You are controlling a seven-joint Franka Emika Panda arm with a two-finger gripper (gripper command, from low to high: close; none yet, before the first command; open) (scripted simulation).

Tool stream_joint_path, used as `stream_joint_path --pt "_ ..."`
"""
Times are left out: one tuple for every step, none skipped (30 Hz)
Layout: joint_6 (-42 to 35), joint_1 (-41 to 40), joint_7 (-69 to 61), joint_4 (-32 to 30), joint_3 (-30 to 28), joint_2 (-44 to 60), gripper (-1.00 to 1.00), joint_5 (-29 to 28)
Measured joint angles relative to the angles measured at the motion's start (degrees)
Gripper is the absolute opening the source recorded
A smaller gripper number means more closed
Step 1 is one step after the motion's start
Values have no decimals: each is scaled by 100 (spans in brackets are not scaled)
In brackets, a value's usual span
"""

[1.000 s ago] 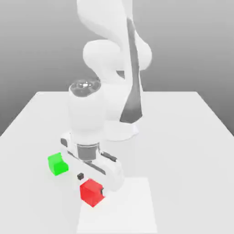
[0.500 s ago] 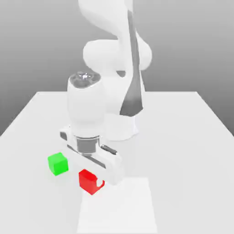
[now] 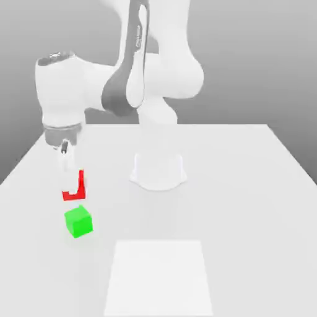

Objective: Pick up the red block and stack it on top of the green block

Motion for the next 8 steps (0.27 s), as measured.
stream_joint_path --pt "186 25 -25 3 -22 189 -100 44" --pt "377 61 -50 9 -50 387 -100 88" --pt "574 92 -101 15 -62 591 -100 164" --pt "772 130 -161 21 -76 796 -100 253" --pt "970 168 -239 28 -70 1003 -100 370" --pt "1099 180 -296 32 -64 1139 100 453" --pt "1099 191 -296 32 -64 1139 100 453" --pt "1099 190 -296 32 -64 1139 100 453"
